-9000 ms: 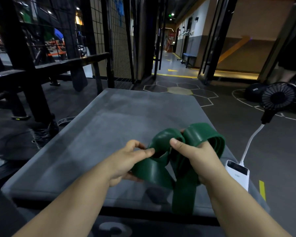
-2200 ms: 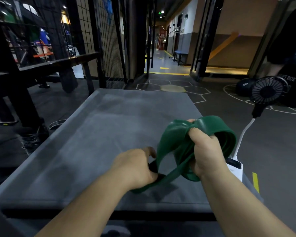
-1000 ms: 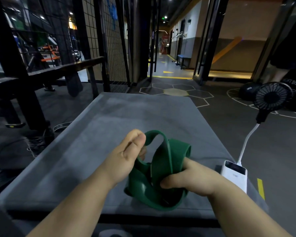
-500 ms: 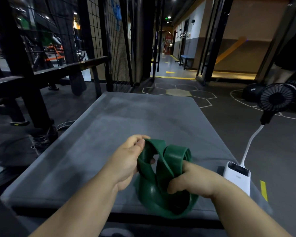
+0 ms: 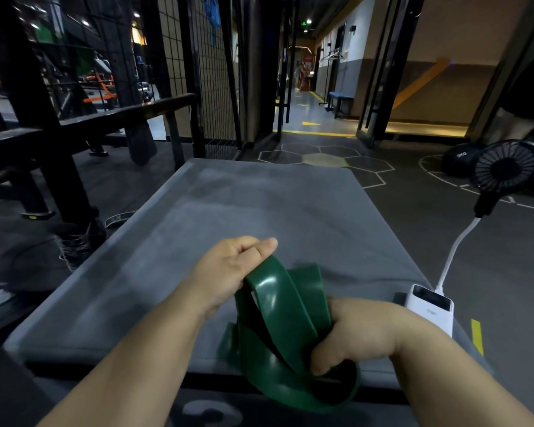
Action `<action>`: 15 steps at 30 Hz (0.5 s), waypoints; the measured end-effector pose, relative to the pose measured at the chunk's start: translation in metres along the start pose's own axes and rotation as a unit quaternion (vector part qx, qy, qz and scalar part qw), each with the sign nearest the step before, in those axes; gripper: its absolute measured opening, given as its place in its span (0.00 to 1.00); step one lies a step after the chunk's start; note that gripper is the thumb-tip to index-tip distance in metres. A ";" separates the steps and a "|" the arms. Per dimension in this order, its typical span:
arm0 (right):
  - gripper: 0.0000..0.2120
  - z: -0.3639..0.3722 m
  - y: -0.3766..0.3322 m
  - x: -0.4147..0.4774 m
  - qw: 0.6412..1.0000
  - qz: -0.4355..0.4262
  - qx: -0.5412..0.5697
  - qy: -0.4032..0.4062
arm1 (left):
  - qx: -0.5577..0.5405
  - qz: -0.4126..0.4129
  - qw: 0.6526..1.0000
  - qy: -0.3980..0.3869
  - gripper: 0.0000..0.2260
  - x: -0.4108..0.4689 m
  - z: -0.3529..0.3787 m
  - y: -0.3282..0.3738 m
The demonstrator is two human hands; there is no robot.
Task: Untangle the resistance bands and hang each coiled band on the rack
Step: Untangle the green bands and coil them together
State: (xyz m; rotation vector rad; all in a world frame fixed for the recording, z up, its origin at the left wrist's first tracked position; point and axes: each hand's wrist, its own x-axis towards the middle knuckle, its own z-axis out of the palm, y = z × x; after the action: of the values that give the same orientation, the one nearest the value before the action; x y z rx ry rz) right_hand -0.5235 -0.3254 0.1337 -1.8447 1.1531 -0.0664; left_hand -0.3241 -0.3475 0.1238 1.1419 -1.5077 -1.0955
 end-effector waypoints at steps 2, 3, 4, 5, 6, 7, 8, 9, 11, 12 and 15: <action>0.16 0.000 -0.005 -0.006 0.999 0.002 -0.047 -0.008 | 0.054 0.025 0.997 -0.040 0.22 0.001 -0.003 -0.003; 0.16 0.001 -0.008 -0.008 0.997 0.001 -0.071 -0.011 | 0.071 0.035 0.995 -0.063 0.22 0.001 -0.003 -0.004; 0.17 0.002 -0.011 -0.010 0.995 0.001 -0.096 -0.017 | 0.091 0.052 0.991 -0.087 0.22 0.001 -0.003 -0.004; 0.19 0.003 -0.014 -0.013 0.993 0.003 -0.118 -0.024 | 0.111 0.075 0.985 -0.107 0.21 0.001 -0.003 -0.005; 0.20 0.004 -0.017 -0.014 0.990 0.006 -0.135 -0.030 | 0.128 0.096 0.980 -0.122 0.21 0.001 -0.003 -0.004; 0.21 0.004 -0.019 -0.016 0.989 0.008 -0.146 -0.035 | 0.137 0.111 0.976 -0.129 0.21 0.002 -0.002 -0.004; 0.22 0.004 -0.020 -0.016 0.988 0.006 -0.153 -0.035 | 0.140 0.117 0.975 -0.130 0.22 0.002 -0.001 -0.004; 0.22 0.003 -0.020 -0.017 0.987 0.003 -0.156 -0.035 | 0.142 0.112 0.975 -0.130 0.21 0.002 0.002 -0.005; 0.21 0.001 -0.017 -0.016 0.988 -0.007 -0.148 -0.043 | 0.123 0.086 0.981 -0.122 0.15 0.001 0.009 -0.010; 0.20 -0.001 -0.015 -0.015 0.989 -0.015 -0.136 -0.055 | 0.111 0.079 0.984 -0.115 0.13 0.001 0.012 -0.014; 0.17 -0.008 -0.009 -0.012 0.992 -0.035 -0.072 -0.101 | 0.128 0.109 0.980 -0.111 0.27 -0.001 0.018 -0.021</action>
State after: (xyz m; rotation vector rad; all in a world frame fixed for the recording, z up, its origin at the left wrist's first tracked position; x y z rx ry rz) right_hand -0.5278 -0.3207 0.1490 -1.9687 0.9725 0.1650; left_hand -0.3384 -0.3480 0.0998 1.0190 -1.9444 -0.9198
